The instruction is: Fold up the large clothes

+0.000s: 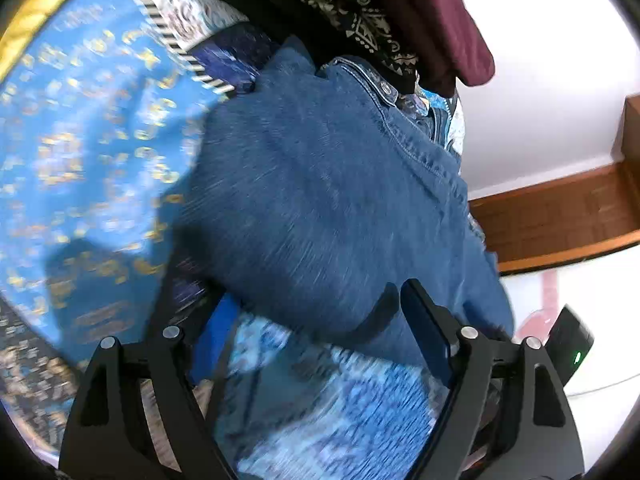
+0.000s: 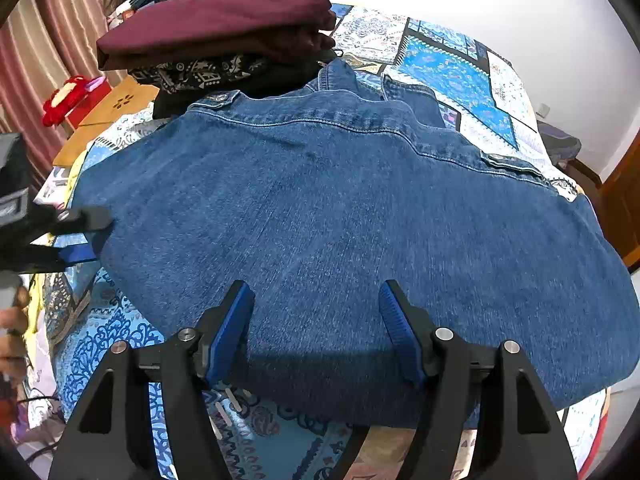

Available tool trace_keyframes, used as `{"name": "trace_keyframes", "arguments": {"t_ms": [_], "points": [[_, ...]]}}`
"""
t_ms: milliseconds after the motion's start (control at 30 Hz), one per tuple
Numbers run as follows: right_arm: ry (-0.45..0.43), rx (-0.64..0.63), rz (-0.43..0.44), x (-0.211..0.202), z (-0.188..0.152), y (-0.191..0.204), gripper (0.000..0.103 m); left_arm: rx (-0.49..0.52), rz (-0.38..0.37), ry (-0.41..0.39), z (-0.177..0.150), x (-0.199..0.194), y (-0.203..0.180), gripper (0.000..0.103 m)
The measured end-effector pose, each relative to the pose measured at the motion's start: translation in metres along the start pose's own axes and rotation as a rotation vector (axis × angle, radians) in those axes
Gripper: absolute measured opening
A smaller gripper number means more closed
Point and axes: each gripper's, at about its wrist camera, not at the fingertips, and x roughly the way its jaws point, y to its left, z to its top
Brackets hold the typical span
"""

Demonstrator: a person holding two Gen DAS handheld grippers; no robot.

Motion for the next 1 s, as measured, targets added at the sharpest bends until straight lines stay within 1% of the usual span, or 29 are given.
{"name": "trace_keyframes", "arguments": {"t_ms": [67,200,267,367,400,433,467,533,600,667,733,833,900,1000], "points": [[0.001,0.003,0.004,-0.001,0.000,0.000,0.063,-0.020,-0.026,0.006,0.006,0.011,-0.001,0.071],[0.004,0.005,0.003,-0.001,0.000,0.000,0.064,-0.032,0.009,-0.053,0.017,0.026,-0.006,0.070],[0.009,0.006,0.003,-0.001,0.001,0.001,0.064,-0.035,0.032,-0.081,0.020,0.029,-0.009,0.067],[0.017,0.012,0.008,-0.002,0.003,0.000,0.064,-0.022,0.081,-0.118,0.021,0.030,-0.013,0.059],[0.020,0.014,0.008,-0.002,0.003,0.000,0.064,-0.010,0.098,-0.141,0.022,0.028,-0.015,0.051],[0.023,0.014,0.008,-0.003,0.003,0.000,0.064,0.004,0.110,-0.162,0.021,0.025,-0.016,0.041],[0.026,0.013,0.008,-0.004,0.003,0.000,0.064,0.026,0.116,-0.174,0.020,0.021,-0.020,0.038],[0.036,0.004,0.005,-0.005,0.004,0.000,0.064,0.068,0.121,-0.200,0.019,0.013,-0.028,0.026],[0.041,-0.010,0.009,-0.010,0.007,0.000,0.064,0.104,0.106,-0.220,0.017,-0.001,-0.038,0.023],[0.014,-0.010,0.013,-0.020,0.012,-0.001,0.064,0.128,0.088,-0.243,0.015,-0.015,-0.048,0.021],[-0.026,-0.007,0.006,-0.031,0.019,-0.004,0.064,0.170,0.083,-0.298,0.009,-0.035,-0.063,0.020],[-0.066,-0.017,-0.002,-0.042,0.030,-0.004,0.064,0.269,0.109,-0.379,-0.004,-0.065,-0.089,0.019],[-0.060,-0.032,0.008,-0.041,0.036,0.001,0.064,0.337,0.133,-0.426,-0.013,-0.084,-0.105,0.019],[-0.007,-0.053,0.048,-0.027,0.034,0.018,0.064,0.421,0.155,-0.491,-0.029,-0.114,-0.126,0.019]]}}
